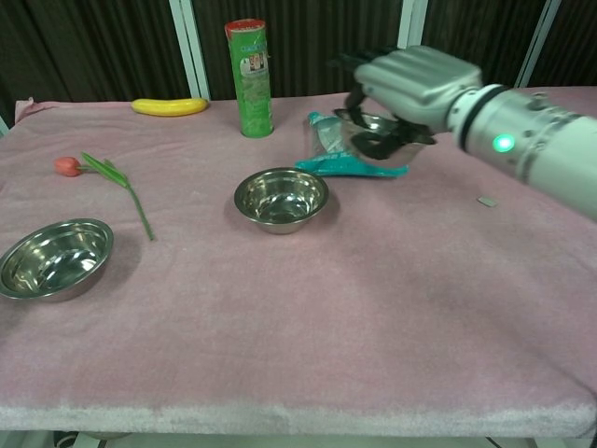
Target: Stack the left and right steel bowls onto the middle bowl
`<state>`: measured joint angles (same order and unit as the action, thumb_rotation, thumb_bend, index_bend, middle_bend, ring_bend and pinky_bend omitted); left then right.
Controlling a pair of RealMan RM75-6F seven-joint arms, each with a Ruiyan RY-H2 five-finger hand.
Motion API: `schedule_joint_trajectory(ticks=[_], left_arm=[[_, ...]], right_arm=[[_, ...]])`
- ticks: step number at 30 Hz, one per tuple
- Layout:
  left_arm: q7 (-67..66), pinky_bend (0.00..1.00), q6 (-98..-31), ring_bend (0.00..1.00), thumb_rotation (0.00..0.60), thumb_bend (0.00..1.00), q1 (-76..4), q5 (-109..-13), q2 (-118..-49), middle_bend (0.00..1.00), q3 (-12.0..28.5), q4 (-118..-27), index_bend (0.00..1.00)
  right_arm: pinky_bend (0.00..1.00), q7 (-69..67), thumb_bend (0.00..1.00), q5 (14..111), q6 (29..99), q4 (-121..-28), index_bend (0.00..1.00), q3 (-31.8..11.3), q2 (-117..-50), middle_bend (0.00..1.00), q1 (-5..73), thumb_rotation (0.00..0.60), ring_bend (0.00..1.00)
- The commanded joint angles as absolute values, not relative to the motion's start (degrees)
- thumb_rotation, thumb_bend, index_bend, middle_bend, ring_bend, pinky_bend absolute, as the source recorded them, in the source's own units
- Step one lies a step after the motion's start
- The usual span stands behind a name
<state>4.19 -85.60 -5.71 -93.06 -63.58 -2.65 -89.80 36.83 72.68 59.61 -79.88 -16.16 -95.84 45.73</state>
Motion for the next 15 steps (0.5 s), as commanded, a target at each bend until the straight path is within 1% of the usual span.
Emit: schedule_joint_trajectory(ticks=[1, 2, 5, 15], left_arm=[[5.0, 0.15, -85.7, 0.00, 0.600, 0.41, -5.7, -93.0, -63.3, 0.00, -2.6, -89.5, 0.00], [5.4, 0.15, -85.8, 0.00, 0.600, 0.41, -5.6, -93.0, -63.2, 0.00, -2.5, -89.4, 0.00], [6.2, 0.15, -85.9, 0.00, 0.600, 0.41, -5.5, -92.9, -63.0, 0.00, -2.5, -89.2, 0.00], [8.0, 0.15, -86.6, 0.00, 0.600, 0.41, -5.2, -93.6, -62.5, 0.00, -2.8, -88.8, 0.00]], right_arm=[[0.00, 34.6, 0.59, 72.4, 62.6, -70.1, 0.76, -20.4, -108.7, 0.08, 52.5, 0.600, 0.00], [0.00, 34.1, 0.59, 72.4, 62.4, -67.2, 0.76, -20.7, -110.9, 0.08, 53.7, 0.600, 0.00], [0.00, 35.4, 0.59, 72.8, 61.2, -61.3, 0.76, -20.6, -114.4, 0.08, 56.6, 0.600, 0.00], [0.00, 34.3, 0.59, 72.6, 59.5, -50.8, 0.75, -19.5, -121.7, 0.08, 59.8, 0.600, 0.00]])
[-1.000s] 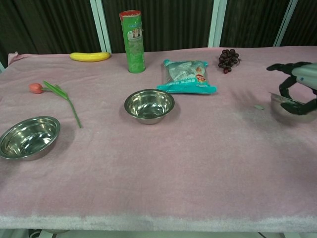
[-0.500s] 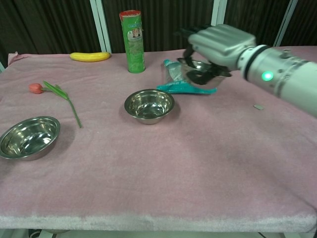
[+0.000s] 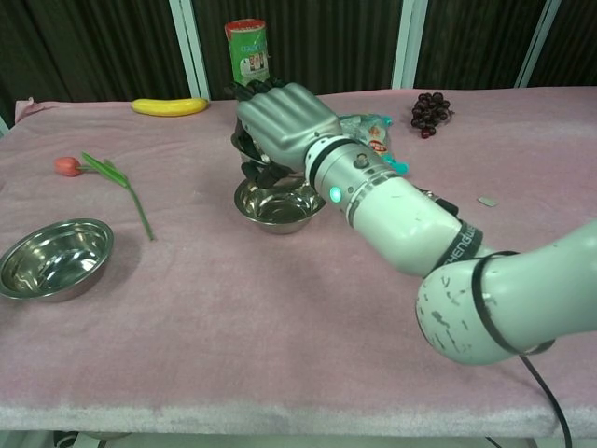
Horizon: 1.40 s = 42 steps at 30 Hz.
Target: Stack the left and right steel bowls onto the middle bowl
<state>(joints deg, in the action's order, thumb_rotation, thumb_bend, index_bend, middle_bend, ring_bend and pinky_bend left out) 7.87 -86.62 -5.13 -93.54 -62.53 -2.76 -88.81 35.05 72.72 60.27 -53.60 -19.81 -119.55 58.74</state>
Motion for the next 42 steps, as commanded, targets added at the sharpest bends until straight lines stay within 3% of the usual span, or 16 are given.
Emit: schedule_joint_trajectory(ticks=[1, 4, 6, 8, 11, 17, 21, 26, 29, 32, 42], left_arm=[[8.0, 0.15, -86.6, 0.00, 0.600, 0.41, -5.2, -93.7, -62.5, 0.00, -2.8, -88.8, 0.00], [8.1, 0.15, -86.8, 0.00, 0.600, 0.41, -5.1, -93.8, -62.4, 0.00, -2.8, -88.8, 0.00], [8.1, 0.15, -86.7, 0.00, 0.600, 0.41, -5.0, -93.8, -62.5, 0.00, -2.8, -88.7, 0.00], [8.1, 0.15, -86.4, 0.00, 0.600, 0.41, -5.2, -93.7, -62.5, 0.00, -2.7, -88.6, 0.00], [7.8, 0.15, -85.9, 0.00, 0.600, 0.41, -5.6, -93.9, -62.6, 0.00, -2.7, -88.6, 0.00], [6.8, 0.15, -84.6, 0.00, 0.600, 0.39, -6.3, -94.2, -63.1, 0.00, -2.8, -88.9, 0.00], [6.6, 0.15, -84.0, 0.00, 0.600, 0.39, -7.0, -95.4, -63.9, 0.00, -3.0, -88.6, 0.00], [7.1, 0.15, -81.5, 0.00, 0.600, 0.39, -9.5, -98.2, -66.6, 0.00, -3.6, -87.4, 0.00], [6.4, 0.15, -79.1, 0.00, 0.600, 0.39, -11.3, -99.5, -69.8, 0.00, -3.9, -86.1, 0.01], [3.2, 0.15, -76.2, 0.00, 0.600, 0.40, -12.8, -98.3, -74.2, 0.00, -2.9, -84.3, 0.04], [-5.6, 0.14, -73.8, 0.00, 0.600, 0.41, -13.7, -92.5, -86.9, 0.00, -0.1, -73.0, 0.14]], right_arm=[[0.00, 33.9, 0.59, 72.4, 59.1, -49.7, 0.75, -19.6, -122.5, 0.08, 60.1, 0.600, 0.00], [0.00, 33.7, 0.59, 72.3, 58.3, -47.8, 0.68, -19.4, -123.5, 0.08, 60.6, 0.600, 0.00], [0.00, 34.3, 0.58, 72.0, 57.3, -47.5, 0.57, -18.9, -123.4, 0.08, 60.4, 0.600, 0.00], [0.00, 35.2, 0.53, 71.5, 56.7, -48.6, 0.40, -18.3, -122.7, 0.05, 59.7, 0.600, 0.00], [0.00, 36.4, 0.43, 71.2, 56.8, -53.0, 0.24, -17.1, -120.1, 0.01, 57.8, 0.600, 0.00], [0.00, 39.0, 0.35, 70.4, 57.9, -66.8, 0.11, -14.3, -111.2, 0.00, 52.7, 0.600, 0.00], [0.00, 39.7, 0.35, 73.3, 63.1, -81.9, 0.06, -9.4, -100.7, 0.00, 46.3, 0.600, 0.00], [0.00, 37.5, 0.35, 84.2, 77.4, -98.9, 0.03, 3.3, -82.5, 0.00, 33.4, 0.600, 0.00], [0.00, 32.7, 0.35, 90.5, 86.1, -99.7, 0.03, 9.6, -75.4, 0.00, 26.3, 0.600, 0.00], [0.00, 26.5, 0.35, 93.9, 91.7, -97.2, 0.03, 12.9, -71.7, 0.00, 21.2, 0.600, 0.00], [0.00, 15.5, 0.35, 98.4, 96.0, -90.9, 0.03, 13.8, -68.2, 0.00, 15.0, 0.600, 0.00]])
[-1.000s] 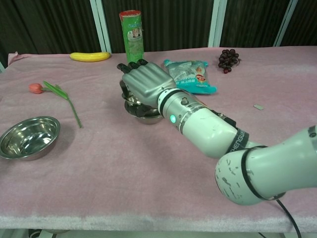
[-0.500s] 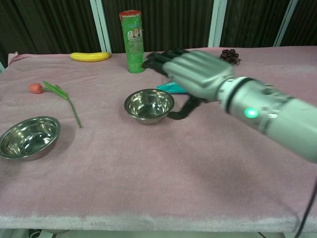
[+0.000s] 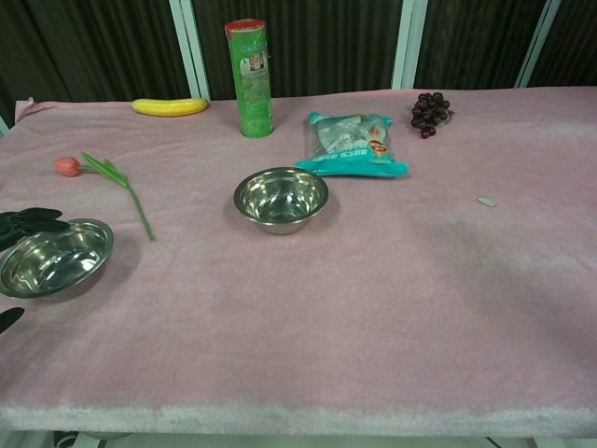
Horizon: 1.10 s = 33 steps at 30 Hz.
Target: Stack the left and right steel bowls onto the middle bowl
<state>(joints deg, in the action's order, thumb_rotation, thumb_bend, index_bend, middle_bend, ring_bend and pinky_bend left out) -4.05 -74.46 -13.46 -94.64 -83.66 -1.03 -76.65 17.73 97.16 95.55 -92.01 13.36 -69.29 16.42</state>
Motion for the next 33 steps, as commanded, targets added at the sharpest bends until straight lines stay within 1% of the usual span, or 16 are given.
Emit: schedule_joint_trajectory(ticks=[1, 7, 11, 15, 18, 21, 25, 33], left_arm=[[-5.3, 0.14, -74.0, 0.00, 0.600, 0.41, -13.7, -92.3, -87.6, 0.00, 0.0, -72.1, 0.16], [-5.9, 0.14, -74.8, 0.00, 0.600, 0.41, -13.7, -91.2, -91.6, 0.00, 0.4, -65.8, 0.24], [-6.0, 0.14, -76.8, 0.00, 0.600, 0.41, -13.6, -91.1, -94.4, 0.02, 0.9, -61.4, 0.36], [-4.1, 0.13, -78.0, 0.01, 0.600, 0.42, -14.1, -91.3, -97.1, 0.08, 1.4, -56.9, 0.51], [-0.5, 0.14, -79.0, 0.04, 0.600, 0.45, -14.8, -91.9, -98.9, 0.13, 1.4, -53.7, 0.58], [2.8, 0.14, -80.3, 0.04, 0.600, 0.49, -15.4, -92.5, -100.6, 0.17, 1.5, -50.5, 0.63], [4.9, 0.13, -82.0, 0.04, 0.600, 0.53, -16.1, -92.9, -102.8, 0.19, 1.9, -47.0, 0.67], [8.4, 0.13, -85.0, 0.04, 0.600, 0.55, -18.3, -92.5, -105.0, 0.19, 4.2, -44.9, 0.71]], right_arm=[[0.00, 14.9, 0.35, 98.6, 95.9, -90.7, 0.03, 13.7, -68.1, 0.00, 14.7, 0.600, 0.00], [0.00, 11.6, 0.35, 99.3, 95.4, -90.1, 0.03, 12.7, -67.2, 0.00, 13.2, 0.600, 0.00], [0.00, 10.1, 0.35, 100.2, 95.2, -89.7, 0.03, 12.2, -66.7, 0.00, 12.2, 0.600, 0.00], [0.00, 9.5, 0.35, 100.8, 95.0, -89.4, 0.03, 11.7, -66.4, 0.00, 11.3, 0.600, 0.00], [0.00, 9.0, 0.35, 101.0, 95.0, -89.1, 0.03, 11.1, -66.3, 0.00, 10.6, 0.600, 0.00], [0.00, 8.3, 0.35, 100.9, 95.0, -88.7, 0.03, 10.5, -66.3, 0.00, 9.9, 0.600, 0.00], [0.00, 7.4, 0.35, 100.7, 94.7, -88.0, 0.03, 9.9, -66.2, 0.00, 9.0, 0.600, 0.00], [0.00, 4.9, 0.35, 100.1, 94.1, -86.2, 0.03, 9.0, -66.4, 0.00, 7.4, 0.600, 0.00]])
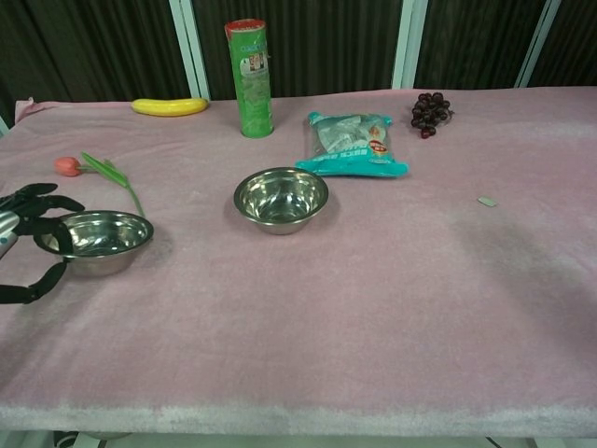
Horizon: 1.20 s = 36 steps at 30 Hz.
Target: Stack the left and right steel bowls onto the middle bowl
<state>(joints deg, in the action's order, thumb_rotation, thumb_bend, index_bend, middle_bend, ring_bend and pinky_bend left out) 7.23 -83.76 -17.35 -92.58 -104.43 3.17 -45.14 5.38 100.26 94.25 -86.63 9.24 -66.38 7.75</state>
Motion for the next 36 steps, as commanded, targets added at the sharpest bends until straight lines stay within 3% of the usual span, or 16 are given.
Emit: schedule_joint_trajectory(ticks=[1, 9, 14, 20, 29, 34, 36], left_arm=[[9.0, 0.13, -85.6, 0.04, 0.600, 0.55, -19.0, -92.4, -105.1, 0.19, 5.0, -45.1, 0.72], [7.7, 0.13, -85.8, 0.04, 0.600, 0.55, -27.0, -90.8, -105.2, 0.21, 12.2, -51.4, 0.72], [3.8, 0.13, -80.2, 0.04, 0.600, 0.54, -32.6, -88.4, -106.2, 0.21, 15.4, -56.8, 0.72], [-3.1, 0.13, -72.9, 0.04, 0.600, 0.54, -38.0, -85.4, -110.7, 0.21, 16.1, -57.7, 0.72], [-6.9, 0.13, -71.3, 0.04, 0.600, 0.53, -40.8, -85.6, -116.0, 0.21, 14.6, -54.8, 0.72], [-8.3, 0.13, -67.9, 0.03, 0.600, 0.50, -41.8, -83.3, -119.9, 0.20, 14.0, -48.1, 0.63], [-8.0, 0.13, -66.8, 0.02, 0.600, 0.47, -41.8, -82.6, -120.4, 0.18, 13.7, -46.9, 0.53]], right_arm=[[0.00, 4.7, 0.35, 100.0, 94.0, -86.0, 0.03, 8.9, -66.4, 0.00, 7.2, 0.600, 0.00], [0.00, 2.2, 0.35, 99.6, 95.3, -84.0, 0.03, 7.9, -66.1, 0.00, 5.2, 0.600, 0.00], [0.00, -0.2, 0.35, 98.6, 96.1, -82.2, 0.03, 7.0, -65.9, 0.00, 4.0, 0.600, 0.00], [0.00, -2.9, 0.35, 97.5, 96.4, -80.5, 0.03, 5.8, -65.8, 0.00, 3.1, 0.600, 0.00], [0.00, -5.3, 0.35, 96.1, 95.6, -78.6, 0.04, 4.9, -65.9, 0.00, 2.6, 0.600, 0.00], [0.00, -7.2, 0.35, 96.6, 95.8, -77.2, 0.04, 4.7, -66.1, 0.00, 2.2, 0.600, 0.00], [0.00, -7.6, 0.35, 96.8, 96.3, -77.0, 0.04, 4.5, -66.1, 0.00, 2.0, 0.600, 0.00]])
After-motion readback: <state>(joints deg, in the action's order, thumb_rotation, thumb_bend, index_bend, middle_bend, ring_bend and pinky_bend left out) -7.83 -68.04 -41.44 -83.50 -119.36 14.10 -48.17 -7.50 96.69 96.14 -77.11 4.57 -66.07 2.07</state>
